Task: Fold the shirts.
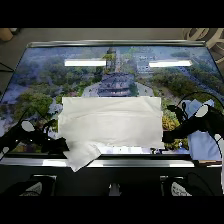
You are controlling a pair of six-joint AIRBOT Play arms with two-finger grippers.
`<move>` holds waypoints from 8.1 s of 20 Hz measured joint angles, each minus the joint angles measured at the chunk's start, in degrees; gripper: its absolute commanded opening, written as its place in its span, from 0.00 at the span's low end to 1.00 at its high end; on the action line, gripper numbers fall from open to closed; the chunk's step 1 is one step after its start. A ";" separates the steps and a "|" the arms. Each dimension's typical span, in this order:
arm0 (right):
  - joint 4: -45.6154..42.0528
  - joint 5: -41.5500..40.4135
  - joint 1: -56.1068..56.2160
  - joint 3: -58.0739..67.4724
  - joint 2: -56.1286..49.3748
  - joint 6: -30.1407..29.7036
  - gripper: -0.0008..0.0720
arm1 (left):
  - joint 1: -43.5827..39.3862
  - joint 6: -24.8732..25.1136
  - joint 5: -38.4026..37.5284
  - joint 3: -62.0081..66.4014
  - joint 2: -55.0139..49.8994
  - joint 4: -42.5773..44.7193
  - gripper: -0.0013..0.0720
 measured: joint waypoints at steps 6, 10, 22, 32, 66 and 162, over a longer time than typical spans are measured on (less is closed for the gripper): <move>2.71 -4.46 0.00 -5.86 -0.81 0.00 0.86 | -2.51 -0.04 2.69 -0.46 -0.76 -0.46 0.06; 7.13 -5.18 -0.02 -6.91 -2.97 0.57 0.54 | -2.95 -0.04 4.37 -0.61 0.57 -0.37 0.05; 11.15 -3.39 0.04 3.06 -3.39 -3.41 0.04 | -2.91 0.35 5.40 15.12 3.87 -0.17 0.05; 5.77 -16.22 6.19 26.53 -16.11 -0.44 0.05 | -1.53 0.42 6.34 42.73 -16.83 0.07 0.06; 31.85 0.44 2.27 30.99 -4.63 5.31 0.04 | -34.07 -1.46 26.43 53.96 -42.10 -36.89 0.06; 11.02 -11.47 -30.16 45.42 6.32 -1.03 0.93 | -13.57 -1.31 6.40 72.98 -7.93 19.98 0.22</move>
